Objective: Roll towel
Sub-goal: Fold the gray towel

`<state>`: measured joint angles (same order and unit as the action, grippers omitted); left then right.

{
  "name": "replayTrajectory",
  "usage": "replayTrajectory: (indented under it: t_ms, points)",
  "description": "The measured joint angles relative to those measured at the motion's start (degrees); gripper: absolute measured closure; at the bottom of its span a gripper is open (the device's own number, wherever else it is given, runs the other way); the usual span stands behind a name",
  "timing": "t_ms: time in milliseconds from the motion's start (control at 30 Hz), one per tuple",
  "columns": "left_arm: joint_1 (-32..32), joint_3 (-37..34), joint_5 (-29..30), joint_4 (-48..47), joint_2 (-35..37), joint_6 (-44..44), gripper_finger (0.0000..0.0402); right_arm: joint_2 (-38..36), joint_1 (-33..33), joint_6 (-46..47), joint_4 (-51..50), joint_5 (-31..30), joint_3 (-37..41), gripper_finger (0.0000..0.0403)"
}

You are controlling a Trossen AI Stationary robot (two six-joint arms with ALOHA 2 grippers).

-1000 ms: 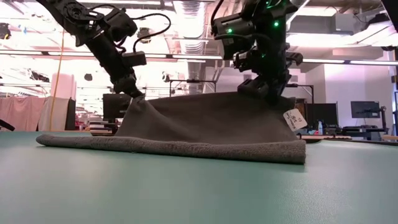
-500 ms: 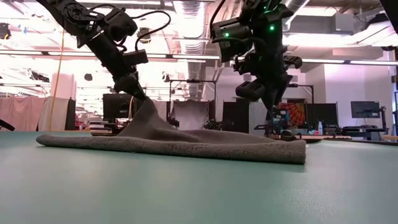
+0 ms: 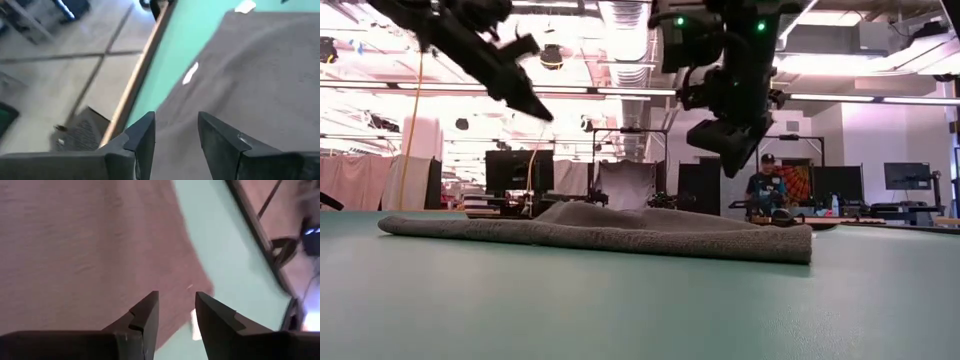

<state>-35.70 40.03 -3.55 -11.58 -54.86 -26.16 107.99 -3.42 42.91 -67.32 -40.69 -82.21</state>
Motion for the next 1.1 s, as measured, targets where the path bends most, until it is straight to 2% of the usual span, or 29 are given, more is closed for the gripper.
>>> replayTrajectory:
  t_ms: [67, 167, 233, 300, 400, 500, 633, 833, 933, 1100]
  points:
    - [0.0, 0.0, -1.4, -5.8, 3.9, -4.7, 0.0264, 0.0, -1.7, -1.9, -0.2, -0.1, 0.0, 0.0252]
    - [1.7, 0.0, -8.9, -16.7, 8.5, -9.2, 0.0264, 0.0, -5.6, -6.9, 0.9, -0.4, 0.0, 0.0252]
    - [4.5, 0.0, -12.8, -20.9, 10.7, -8.2, 0.0264, -0.2, -8.9, -10.8, 2.9, -0.5, 0.0, 0.0254]
    - [9.2, 0.0, -13.8, -23.2, 11.8, -5.4, 0.0264, -1.0, -12.4, -14.6, 5.0, -0.2, 0.0, 0.0256]
    - [18.8, 0.0, -10.0, -23.7, 11.7, -1.0, 0.0264, -4.2, -17.5, -17.8, 7.7, -0.3, 0.0, 0.0259]
    - [28.2, 0.0, -3.1, -24.9, 10.7, 3.3, 0.0264, -8.7, -22.5, -18.5, 10.2, 1.0, 0.0, 0.0262]
    - [36.3, 0.0, 7.2, -32.8, 10.1, 10.1, 0.0264, -11.8, -27.3, -17.6, 14.8, 2.9, -0.1, 0.0261]
    - [43.8, 0.3, 6.8, -32.2, 9.1, 13.8, 0.0264, -5.9, -28.2, -21.5, 20.5, 8.5, 0.0, 0.0242]
    - [46.2, 0.2, 5.0, -32.4, 8.6, 12.9, 0.0264, -3.2, -27.5, -21.4, 20.3, 11.9, 0.0, 0.0218]
    - [48.1, 0.2, 4.4, -31.7, 7.2, 18.3, 0.0264, 0.3, -25.3, -20.6, 26.4, 17.9, 0.0, 0.0169]
